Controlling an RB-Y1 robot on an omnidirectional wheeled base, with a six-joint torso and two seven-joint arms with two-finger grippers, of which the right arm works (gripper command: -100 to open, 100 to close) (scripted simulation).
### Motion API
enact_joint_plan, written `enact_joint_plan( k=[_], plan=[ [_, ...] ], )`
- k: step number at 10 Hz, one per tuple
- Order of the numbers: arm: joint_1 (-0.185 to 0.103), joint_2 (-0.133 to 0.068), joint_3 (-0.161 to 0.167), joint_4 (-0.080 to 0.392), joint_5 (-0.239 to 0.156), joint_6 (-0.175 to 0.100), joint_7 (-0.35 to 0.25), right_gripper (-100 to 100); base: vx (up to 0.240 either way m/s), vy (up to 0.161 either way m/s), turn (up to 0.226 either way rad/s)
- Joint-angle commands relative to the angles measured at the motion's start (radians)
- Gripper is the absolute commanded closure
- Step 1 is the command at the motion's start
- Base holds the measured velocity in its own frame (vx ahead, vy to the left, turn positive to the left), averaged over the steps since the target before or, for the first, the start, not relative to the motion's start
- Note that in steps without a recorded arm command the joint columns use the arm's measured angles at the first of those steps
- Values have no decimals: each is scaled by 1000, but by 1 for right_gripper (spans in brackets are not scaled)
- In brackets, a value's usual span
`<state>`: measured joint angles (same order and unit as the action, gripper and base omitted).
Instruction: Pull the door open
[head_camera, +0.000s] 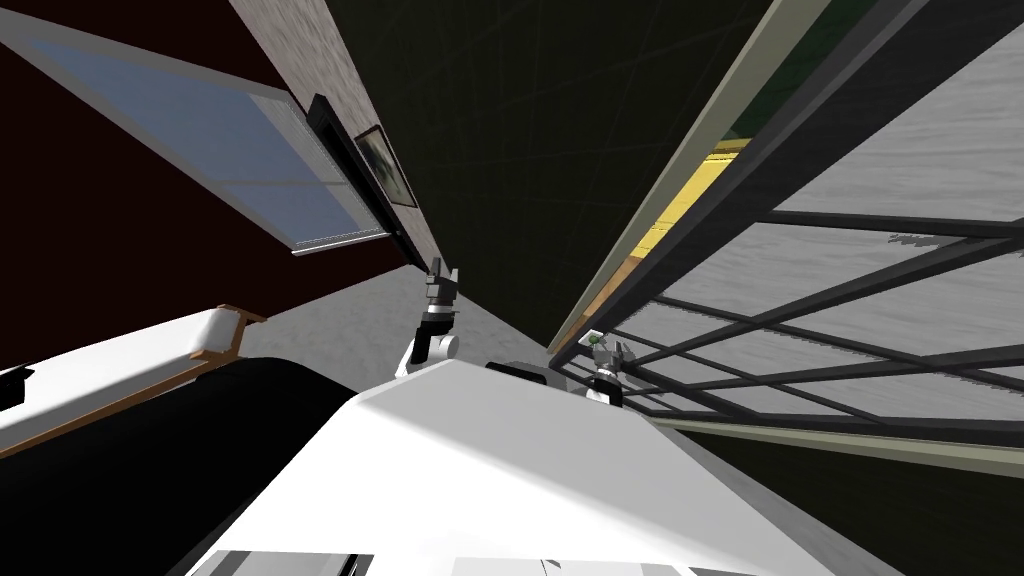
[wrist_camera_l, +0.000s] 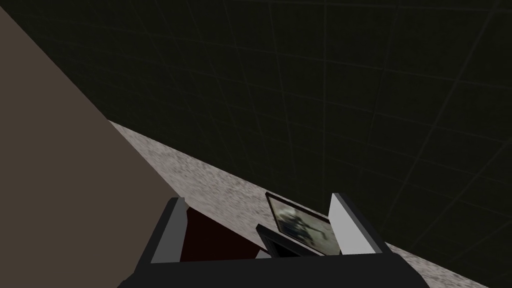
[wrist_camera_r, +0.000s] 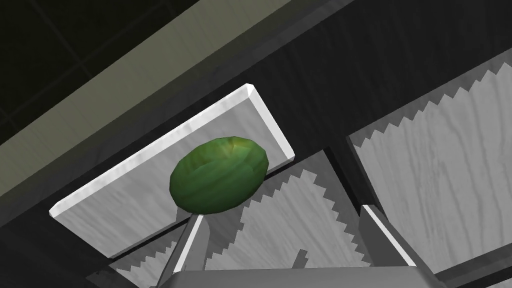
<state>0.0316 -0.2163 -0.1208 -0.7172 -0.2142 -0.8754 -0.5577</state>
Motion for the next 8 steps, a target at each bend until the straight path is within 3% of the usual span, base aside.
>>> enact_joint_plan(
  k=[1, 5, 7, 8],
  plan=[
    [0, 20, 26, -1, -1, 1, -39, -100, -51, -16, 18],
    [-5, 27, 47, -6, -56, 6, -143, -100, -52, -6, 51],
    [-5, 27, 47, -6, -56, 6, -161, -100, -36, 22, 83],
    [-6, 29, 54, -8, -75, 8, -201, -100, -32, 27, 41]
  ],
)
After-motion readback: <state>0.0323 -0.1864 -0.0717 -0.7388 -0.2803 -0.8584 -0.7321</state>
